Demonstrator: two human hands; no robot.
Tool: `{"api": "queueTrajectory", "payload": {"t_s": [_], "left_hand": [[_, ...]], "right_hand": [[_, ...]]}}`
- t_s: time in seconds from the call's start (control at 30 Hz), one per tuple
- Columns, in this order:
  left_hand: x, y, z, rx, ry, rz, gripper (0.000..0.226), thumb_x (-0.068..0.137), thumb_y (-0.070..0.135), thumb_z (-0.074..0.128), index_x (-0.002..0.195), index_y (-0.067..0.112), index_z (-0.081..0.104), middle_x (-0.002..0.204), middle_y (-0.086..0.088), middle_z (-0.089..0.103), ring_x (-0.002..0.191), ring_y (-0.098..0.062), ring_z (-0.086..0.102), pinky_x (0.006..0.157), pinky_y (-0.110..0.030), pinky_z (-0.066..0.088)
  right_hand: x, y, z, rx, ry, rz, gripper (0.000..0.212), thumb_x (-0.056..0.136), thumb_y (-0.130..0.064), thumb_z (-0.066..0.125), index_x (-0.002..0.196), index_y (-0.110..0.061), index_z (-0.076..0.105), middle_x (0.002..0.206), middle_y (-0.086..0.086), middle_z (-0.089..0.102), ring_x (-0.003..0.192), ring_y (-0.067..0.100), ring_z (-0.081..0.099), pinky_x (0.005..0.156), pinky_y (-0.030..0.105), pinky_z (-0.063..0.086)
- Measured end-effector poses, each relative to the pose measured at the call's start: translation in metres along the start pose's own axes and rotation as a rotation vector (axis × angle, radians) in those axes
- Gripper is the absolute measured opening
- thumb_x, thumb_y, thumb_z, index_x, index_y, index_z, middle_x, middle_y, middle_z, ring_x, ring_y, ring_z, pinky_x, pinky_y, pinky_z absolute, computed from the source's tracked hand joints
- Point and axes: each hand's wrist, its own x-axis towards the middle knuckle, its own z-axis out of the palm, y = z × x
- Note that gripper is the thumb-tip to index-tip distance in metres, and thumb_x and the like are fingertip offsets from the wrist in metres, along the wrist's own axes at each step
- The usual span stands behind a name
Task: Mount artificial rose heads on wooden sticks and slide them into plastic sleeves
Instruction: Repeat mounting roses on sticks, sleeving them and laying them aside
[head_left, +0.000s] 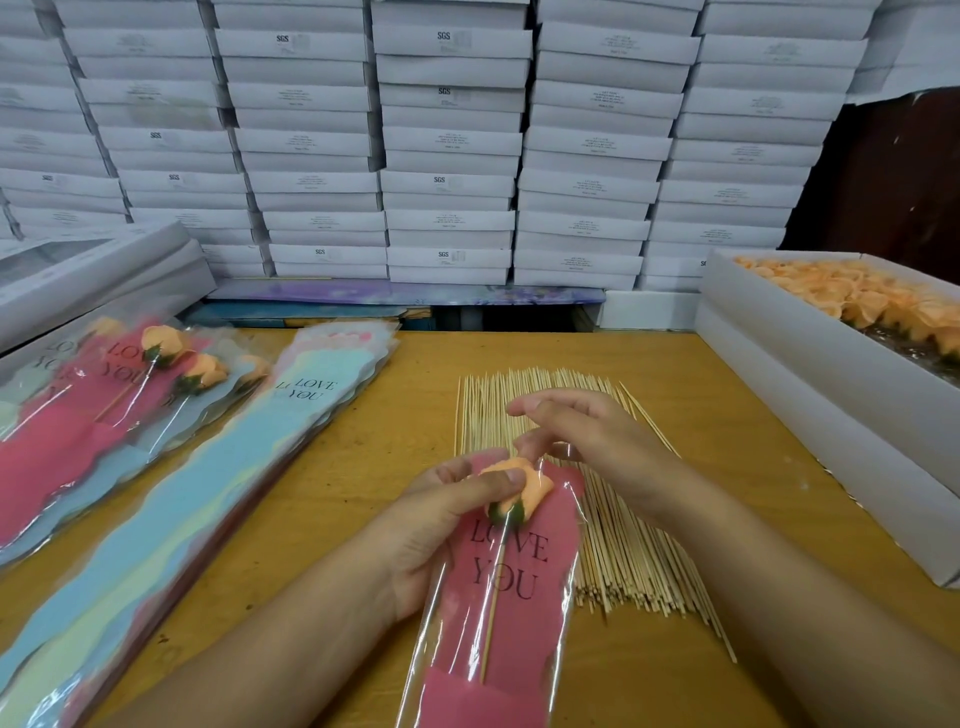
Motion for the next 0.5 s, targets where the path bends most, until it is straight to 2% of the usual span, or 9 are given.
{"api": "queueTrajectory", "payload": {"t_s": [0.07,0.17,0.27,0.4,0.5], "left_hand": [[0.0004,-0.0004,-0.0001,0.004,-0.001,0.002,0.058,0.075,0.01,0.081,0.129,0.013,0.061,0.112,-0.023,0.072,0.078,-0.031,0.069,0.076,-0.046,0.059],[0.0002,-0.0005,0.0004,0.007,-0.01,0.007,0.056,0.077,0.009,0.079,0.131,0.011,0.061,0.117,-0.024,0.071,0.079,-0.031,0.069,0.067,-0.041,0.061],[0.0003,-0.0012,0.0006,0.006,0.003,0.029,0.054,0.077,0.006,0.079,0.128,0.01,0.062,0.101,-0.018,0.076,0.067,-0.024,0.071,0.05,-0.032,0.057],[0.0014,-0.0017,0.0001,0.013,-0.016,0.025,0.059,0.071,0.005,0.081,0.127,0.011,0.064,0.097,-0.016,0.076,0.065,-0.023,0.071,0.051,-0.031,0.057],[0.0025,-0.0014,-0.0012,0.014,-0.03,0.021,0.06,0.069,0.006,0.082,0.127,0.014,0.066,0.103,-0.018,0.075,0.069,-0.026,0.071,0.058,-0.034,0.06]], "right_hand": [[-0.0009,-0.0008,0.0009,0.008,-0.032,0.008,0.037,0.084,-0.052,0.054,0.11,-0.03,0.069,0.077,-0.003,0.074,0.094,0.002,0.069,0.11,0.04,0.038],[-0.0005,-0.0014,0.0005,0.0,-0.067,0.014,0.042,0.08,-0.053,0.054,0.109,-0.028,0.07,0.079,-0.001,0.075,0.097,-0.003,0.068,0.114,0.041,0.034],[-0.0003,-0.0016,-0.0016,-0.008,-0.074,0.02,0.041,0.081,-0.054,0.053,0.109,-0.03,0.07,0.08,-0.001,0.076,0.099,-0.004,0.067,0.114,0.042,0.033],[-0.0005,0.0002,-0.0027,-0.052,-0.126,0.027,0.038,0.088,-0.052,0.056,0.116,-0.029,0.068,0.085,-0.007,0.076,0.113,0.0,0.063,0.116,0.042,0.03],[-0.0011,0.0001,-0.0049,-0.096,-0.13,0.044,0.041,0.083,-0.052,0.061,0.121,-0.037,0.065,0.092,-0.011,0.076,0.106,-0.002,0.065,0.103,0.033,0.039]]}}
